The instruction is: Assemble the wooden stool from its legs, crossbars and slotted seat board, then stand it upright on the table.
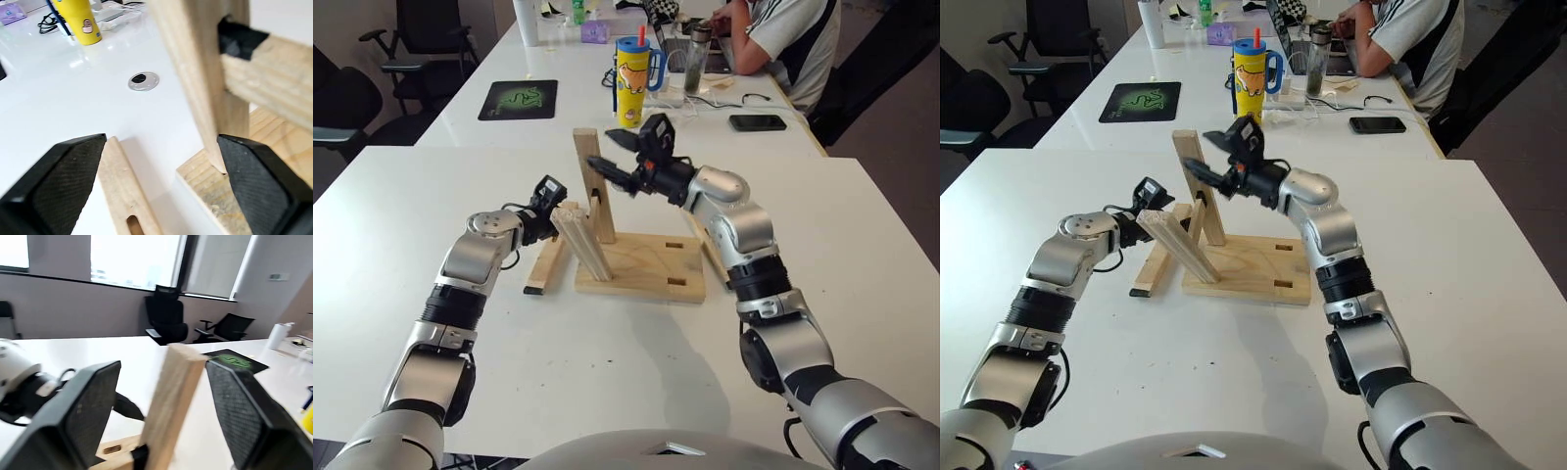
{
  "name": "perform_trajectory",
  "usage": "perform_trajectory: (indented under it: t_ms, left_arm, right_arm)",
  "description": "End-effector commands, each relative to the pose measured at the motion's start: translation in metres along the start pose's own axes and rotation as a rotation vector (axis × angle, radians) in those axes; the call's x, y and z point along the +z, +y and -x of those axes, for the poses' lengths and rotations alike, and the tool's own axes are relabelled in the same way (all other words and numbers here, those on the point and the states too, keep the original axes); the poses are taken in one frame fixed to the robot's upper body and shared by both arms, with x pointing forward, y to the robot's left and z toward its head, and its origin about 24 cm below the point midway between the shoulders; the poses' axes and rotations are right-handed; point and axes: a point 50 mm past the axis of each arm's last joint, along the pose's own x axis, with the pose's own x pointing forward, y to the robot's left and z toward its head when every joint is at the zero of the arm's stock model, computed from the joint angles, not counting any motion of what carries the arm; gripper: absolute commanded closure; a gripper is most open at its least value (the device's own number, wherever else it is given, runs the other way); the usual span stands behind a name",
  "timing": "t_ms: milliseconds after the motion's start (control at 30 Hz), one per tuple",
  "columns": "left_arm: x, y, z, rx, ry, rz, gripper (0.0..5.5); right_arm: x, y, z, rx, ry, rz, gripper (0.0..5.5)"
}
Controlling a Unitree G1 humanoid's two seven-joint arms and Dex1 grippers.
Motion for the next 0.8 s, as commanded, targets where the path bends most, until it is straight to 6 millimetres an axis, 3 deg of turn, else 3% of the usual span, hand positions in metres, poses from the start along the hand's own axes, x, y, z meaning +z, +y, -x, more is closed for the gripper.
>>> perform_trajectory:
  t_ms: [33,200,333,467,567,800]
  left_arm:
    - [-0.014,0.008,0.015,0.044,0.01,0.027,1.31]
    - [-0.027,0.005,0.045,-0.019,0.081,-0.062,1.31]
    - [-0.032,-0.013,0.071,-0.221,0.191,-0.213,1.31]
    - [-0.038,-0.038,0.081,-0.423,0.273,-0.307,1.31]
    - [-0.048,-0.046,0.075,-0.47,0.322,-0.36,1.31]
    - [-0.044,-0.047,0.025,-0.3,0.21,-0.397,1.31]
  right_arm:
    - [-0.014,-0.03,0.021,-0.073,0.134,0.052,2.28]
    - [-0.058,-0.052,0.042,-0.224,0.411,0.162,2.28]
    - [-0.096,-0.047,0.051,-0.249,0.569,0.222,2.28]
    - [-0.114,-0.046,0.058,-0.22,0.686,0.3,2.28]
    - [-0.118,-0.048,0.062,-0.222,0.722,0.36,2.28]
    - [-0.126,-0.042,0.071,-0.031,0.801,0.418,2.28]
